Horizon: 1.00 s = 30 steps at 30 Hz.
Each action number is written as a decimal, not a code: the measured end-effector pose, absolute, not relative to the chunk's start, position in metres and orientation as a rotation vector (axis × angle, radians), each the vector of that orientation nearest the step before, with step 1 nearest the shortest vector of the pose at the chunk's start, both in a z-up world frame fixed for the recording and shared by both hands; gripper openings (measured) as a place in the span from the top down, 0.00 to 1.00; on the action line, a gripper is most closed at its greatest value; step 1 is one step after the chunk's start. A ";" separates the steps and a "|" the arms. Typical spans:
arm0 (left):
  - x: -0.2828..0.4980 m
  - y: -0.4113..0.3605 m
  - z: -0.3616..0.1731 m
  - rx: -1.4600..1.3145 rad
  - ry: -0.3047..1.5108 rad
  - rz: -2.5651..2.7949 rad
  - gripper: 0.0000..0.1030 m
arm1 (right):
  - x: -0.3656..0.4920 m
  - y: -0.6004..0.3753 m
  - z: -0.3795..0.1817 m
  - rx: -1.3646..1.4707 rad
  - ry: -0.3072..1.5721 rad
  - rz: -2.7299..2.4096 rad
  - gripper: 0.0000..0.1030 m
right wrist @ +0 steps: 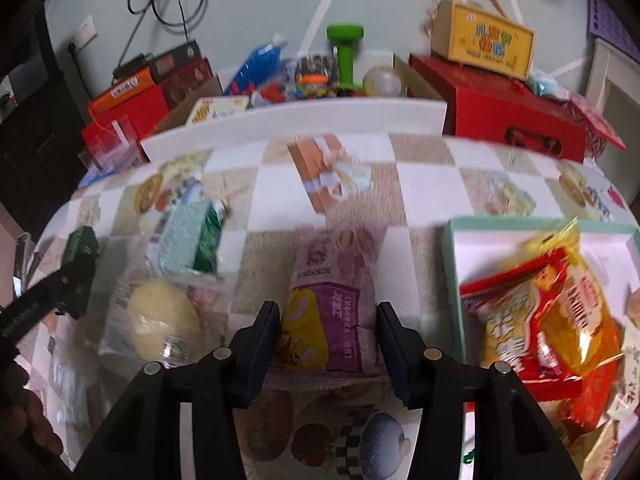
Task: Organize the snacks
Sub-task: 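Lift and carry the green box and pink bag over the white tray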
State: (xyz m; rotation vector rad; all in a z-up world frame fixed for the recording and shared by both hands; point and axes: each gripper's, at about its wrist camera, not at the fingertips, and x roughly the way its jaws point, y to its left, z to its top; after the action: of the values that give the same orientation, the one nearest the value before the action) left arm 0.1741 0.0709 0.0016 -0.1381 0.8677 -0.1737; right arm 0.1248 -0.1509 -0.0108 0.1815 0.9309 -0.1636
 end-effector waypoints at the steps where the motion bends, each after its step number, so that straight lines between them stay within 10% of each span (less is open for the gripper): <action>1: 0.175 0.072 0.000 -0.140 0.873 -0.174 0.59 | 0.126 -0.151 -0.016 0.177 0.953 -0.171 0.49; 22: 0.182 0.080 -0.021 -0.170 0.940 -0.176 0.59 | 0.153 -0.161 -0.014 0.200 0.965 -0.198 0.30; 30: 0.183 0.079 -0.022 -0.168 0.947 -0.183 0.59 | 0.157 -0.155 -0.010 0.147 0.980 -0.204 0.60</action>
State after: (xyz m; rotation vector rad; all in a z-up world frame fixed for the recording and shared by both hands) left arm 0.1828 0.0788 -0.0224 -0.1682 0.9466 -0.1831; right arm 0.1567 -0.1550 -0.0101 0.1467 0.9803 -0.2036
